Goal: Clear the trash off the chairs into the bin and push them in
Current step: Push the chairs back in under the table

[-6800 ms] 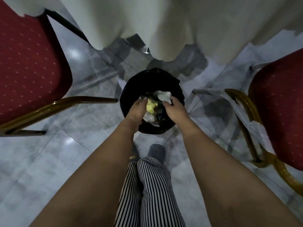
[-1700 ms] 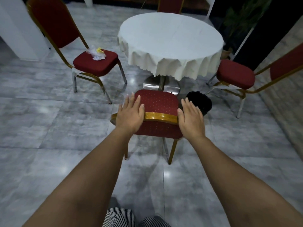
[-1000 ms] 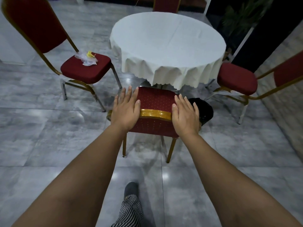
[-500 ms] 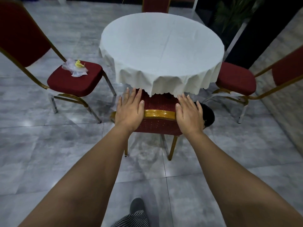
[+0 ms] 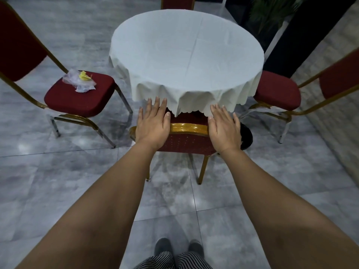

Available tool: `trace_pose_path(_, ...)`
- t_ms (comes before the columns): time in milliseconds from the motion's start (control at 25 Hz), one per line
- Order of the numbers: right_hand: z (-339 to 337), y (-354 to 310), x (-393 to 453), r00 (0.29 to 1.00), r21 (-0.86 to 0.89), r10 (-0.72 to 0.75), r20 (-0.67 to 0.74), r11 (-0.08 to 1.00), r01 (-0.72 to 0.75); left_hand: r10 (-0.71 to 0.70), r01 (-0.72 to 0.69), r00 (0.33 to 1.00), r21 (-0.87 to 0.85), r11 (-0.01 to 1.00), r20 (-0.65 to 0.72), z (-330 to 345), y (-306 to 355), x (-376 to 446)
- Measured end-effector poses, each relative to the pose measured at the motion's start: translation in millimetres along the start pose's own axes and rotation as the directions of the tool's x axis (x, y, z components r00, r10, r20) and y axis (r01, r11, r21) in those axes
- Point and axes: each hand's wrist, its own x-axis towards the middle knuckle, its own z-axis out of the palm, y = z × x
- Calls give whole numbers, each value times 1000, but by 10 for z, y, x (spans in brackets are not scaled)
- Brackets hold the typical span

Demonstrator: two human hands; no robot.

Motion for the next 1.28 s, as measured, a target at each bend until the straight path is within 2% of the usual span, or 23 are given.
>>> trace_pose_path(440, 133, -63, 431, 1000, 27, 15, -24, 1000, -15, 34, -34, 999, 24, 999, 4, 8, -95, 481)
trace_pose_path(760, 137, -71, 475, 1000, 2, 11, -13, 1000, -11, 43, -43, 999, 23, 999, -15, 23, -110, 543)
trace_pose_path(920, 103, -67, 446, 998, -17, 47, 48, 999, -46, 39, -40, 999, 40, 998, 38, 13, -88, 538)
trace_pose_path(1080, 69, -19, 301, 991, -3, 106, 87, 994, -106, -48, 45, 992, 29, 999, 115, -21, -64, 501)
trace_pose_path(1160, 31, 117, 200, 987, -13, 123, 103, 992, -122, -11, 11, 994, -2, 1000, 106, -72, 35, 446)
trace_pose_path(1280, -41, 396, 54, 979, -10, 165, 118, 986, -165, 151, -156, 981, 33, 987, 118, -69, 392, 374)
